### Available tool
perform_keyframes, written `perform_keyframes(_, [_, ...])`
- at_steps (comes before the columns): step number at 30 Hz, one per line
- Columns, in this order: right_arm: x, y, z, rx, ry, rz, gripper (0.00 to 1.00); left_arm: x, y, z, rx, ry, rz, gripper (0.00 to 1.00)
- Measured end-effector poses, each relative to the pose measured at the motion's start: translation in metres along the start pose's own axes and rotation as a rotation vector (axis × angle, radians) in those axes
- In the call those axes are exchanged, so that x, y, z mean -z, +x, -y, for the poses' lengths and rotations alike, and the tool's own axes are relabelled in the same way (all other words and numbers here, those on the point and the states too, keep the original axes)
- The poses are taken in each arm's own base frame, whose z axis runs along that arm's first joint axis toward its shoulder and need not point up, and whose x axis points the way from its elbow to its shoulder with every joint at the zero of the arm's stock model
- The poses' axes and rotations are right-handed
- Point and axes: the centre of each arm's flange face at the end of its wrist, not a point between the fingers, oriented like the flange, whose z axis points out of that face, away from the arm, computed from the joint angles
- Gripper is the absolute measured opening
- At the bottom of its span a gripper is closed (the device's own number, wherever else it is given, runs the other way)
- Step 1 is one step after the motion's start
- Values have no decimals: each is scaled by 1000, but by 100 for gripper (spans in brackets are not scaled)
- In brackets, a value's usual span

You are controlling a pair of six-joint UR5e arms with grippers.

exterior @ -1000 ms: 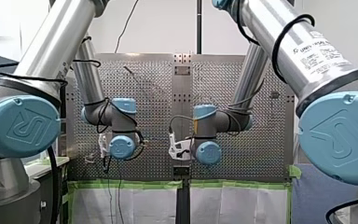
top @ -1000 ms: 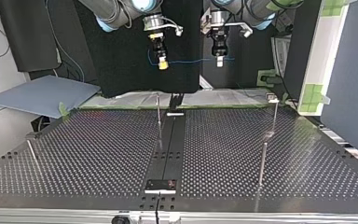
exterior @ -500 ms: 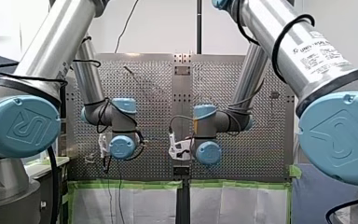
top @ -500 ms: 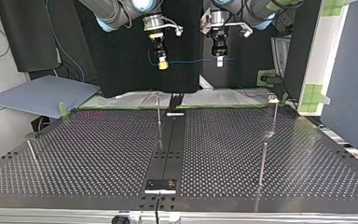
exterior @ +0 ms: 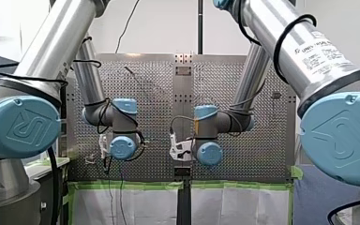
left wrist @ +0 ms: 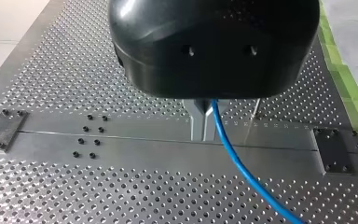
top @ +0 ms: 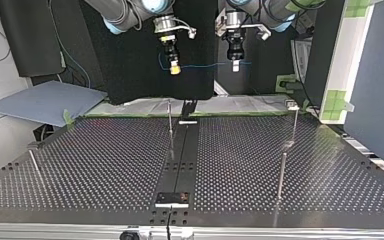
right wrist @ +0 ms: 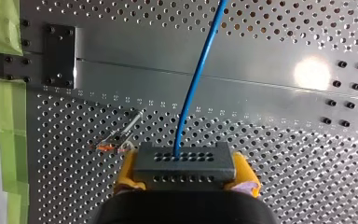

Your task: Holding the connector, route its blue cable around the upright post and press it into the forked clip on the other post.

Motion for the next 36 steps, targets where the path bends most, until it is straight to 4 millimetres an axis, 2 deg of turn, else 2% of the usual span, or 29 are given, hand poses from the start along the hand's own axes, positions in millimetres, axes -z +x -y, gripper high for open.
perform_keyframes(3, [-6, 5, -1, -10, -13, -1, 0, -1, 1, 3, 12, 0, 7, 0])
perform_keyframes(7, [-16, 24, -3, -44, -21, -17, 0, -3, -1, 14, 48, 2, 22, 0])
perform_keyframes(17, [-12, 58, -16, -123, -27, -12, 0, 0, -37, 44, 95, 11, 63, 0])
perform_keyframes(28, [-9, 100, -31, -145, -24, -14, 0, -13, -68, 31, 88, -15, 69, 0])
perform_keyframes(36, [-9, 141, -40, -153, -10, -40, 0, -31, -94, 17, 120, -14, 81, 0])
